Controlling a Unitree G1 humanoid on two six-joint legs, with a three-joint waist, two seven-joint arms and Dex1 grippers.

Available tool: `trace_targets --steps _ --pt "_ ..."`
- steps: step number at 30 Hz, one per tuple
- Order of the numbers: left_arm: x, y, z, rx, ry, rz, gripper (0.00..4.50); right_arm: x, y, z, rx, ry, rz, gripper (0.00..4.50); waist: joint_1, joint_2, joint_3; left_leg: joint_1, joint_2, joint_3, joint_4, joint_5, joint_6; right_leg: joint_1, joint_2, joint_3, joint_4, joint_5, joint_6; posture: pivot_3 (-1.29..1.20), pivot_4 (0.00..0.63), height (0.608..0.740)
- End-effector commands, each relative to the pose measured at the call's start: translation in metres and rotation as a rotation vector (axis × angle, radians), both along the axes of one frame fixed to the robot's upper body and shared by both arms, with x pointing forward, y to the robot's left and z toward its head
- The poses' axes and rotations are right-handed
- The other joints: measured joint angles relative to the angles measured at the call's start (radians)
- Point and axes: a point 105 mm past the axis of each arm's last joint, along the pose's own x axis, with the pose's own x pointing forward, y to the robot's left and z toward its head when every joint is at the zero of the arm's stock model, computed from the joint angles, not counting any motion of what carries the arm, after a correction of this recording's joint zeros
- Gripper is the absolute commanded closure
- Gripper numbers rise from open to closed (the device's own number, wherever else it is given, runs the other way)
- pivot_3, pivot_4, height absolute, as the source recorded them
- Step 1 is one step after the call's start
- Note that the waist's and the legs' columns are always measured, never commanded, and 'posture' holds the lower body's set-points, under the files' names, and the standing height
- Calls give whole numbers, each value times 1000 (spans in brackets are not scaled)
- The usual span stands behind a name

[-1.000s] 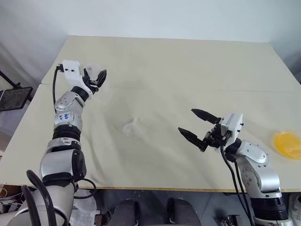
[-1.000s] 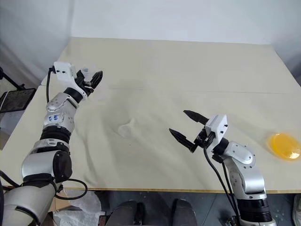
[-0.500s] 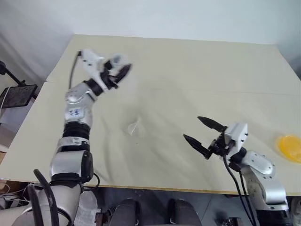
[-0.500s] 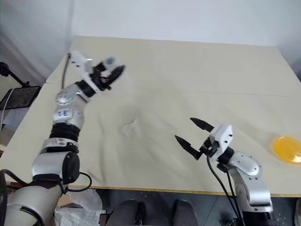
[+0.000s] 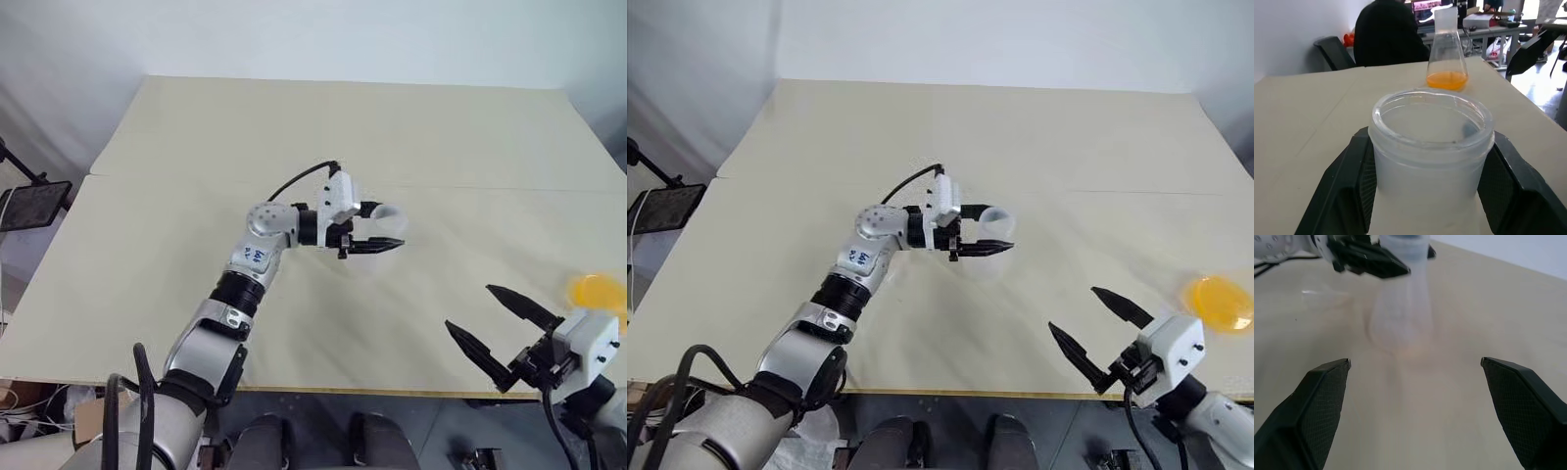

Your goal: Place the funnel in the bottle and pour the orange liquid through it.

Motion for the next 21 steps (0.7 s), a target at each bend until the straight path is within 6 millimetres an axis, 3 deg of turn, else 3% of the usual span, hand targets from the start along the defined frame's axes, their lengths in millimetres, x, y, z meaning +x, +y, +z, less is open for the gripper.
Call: trace_targets --steps 1,7,14,21 --pt "1 -9 -4 -5 -19 14 2116 -6 11 13 22 -52 -11 0 2 0 0 0 1 -1 0 0 0 0 0 0 1 0 0 0 150 740" --pt "-1 -18 -6 -36 14 -9 2116 -4 18 15 43 -66 -32 0 9 0 0 0 0 -2 0 0 2 1 -2 -1 0 0 0 0 150 740" --pt "1 -9 4 -111 75 -25 39 2 16 16 39 -81 -35 0 7 0 0 0 0 -1 0 0 2 0 -2 -1 0 0 0 0 150 740" --pt "6 15 23 -200 72 -17 12 9 16 16 41 -91 -26 0 1 0 0 0 1 -2 0 0 2 0 -2 -1 1 0 0 0 150 740"
